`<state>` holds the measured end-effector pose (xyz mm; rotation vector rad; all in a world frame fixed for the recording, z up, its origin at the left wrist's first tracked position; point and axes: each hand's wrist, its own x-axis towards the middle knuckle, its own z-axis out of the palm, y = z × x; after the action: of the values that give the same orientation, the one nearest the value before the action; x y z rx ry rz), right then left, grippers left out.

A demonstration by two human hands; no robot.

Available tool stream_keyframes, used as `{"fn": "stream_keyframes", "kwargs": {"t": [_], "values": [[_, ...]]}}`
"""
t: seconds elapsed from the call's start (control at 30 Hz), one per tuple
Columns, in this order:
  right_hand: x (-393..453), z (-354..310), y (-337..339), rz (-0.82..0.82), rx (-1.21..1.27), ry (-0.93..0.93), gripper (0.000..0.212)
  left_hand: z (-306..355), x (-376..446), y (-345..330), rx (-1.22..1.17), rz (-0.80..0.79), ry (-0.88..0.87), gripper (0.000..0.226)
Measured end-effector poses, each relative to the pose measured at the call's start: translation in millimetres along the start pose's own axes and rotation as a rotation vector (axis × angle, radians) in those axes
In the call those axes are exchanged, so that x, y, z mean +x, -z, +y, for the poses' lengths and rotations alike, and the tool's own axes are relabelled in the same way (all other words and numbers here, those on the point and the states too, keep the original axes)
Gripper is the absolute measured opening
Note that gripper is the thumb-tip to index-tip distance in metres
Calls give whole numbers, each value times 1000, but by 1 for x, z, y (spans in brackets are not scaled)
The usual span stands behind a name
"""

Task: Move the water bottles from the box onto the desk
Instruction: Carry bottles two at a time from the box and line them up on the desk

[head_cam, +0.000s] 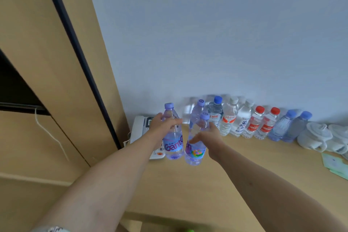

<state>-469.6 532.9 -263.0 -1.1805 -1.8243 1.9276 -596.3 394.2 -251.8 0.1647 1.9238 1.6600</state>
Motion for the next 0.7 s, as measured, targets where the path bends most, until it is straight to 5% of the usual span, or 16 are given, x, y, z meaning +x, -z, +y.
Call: {"fn": "stream_keyframes", "kwargs": {"t": [0.13,0.37,0.7], "values": [[28,4,2,-45,-151,33,72,8,29,-9,16,-20,-17,64],[60,4,7,-156,-285,83,73,3,72,-29,106,-32,44,30],[79,7,6,-231,-554,173,72,6,102,-61,68,74,21,51]]}}
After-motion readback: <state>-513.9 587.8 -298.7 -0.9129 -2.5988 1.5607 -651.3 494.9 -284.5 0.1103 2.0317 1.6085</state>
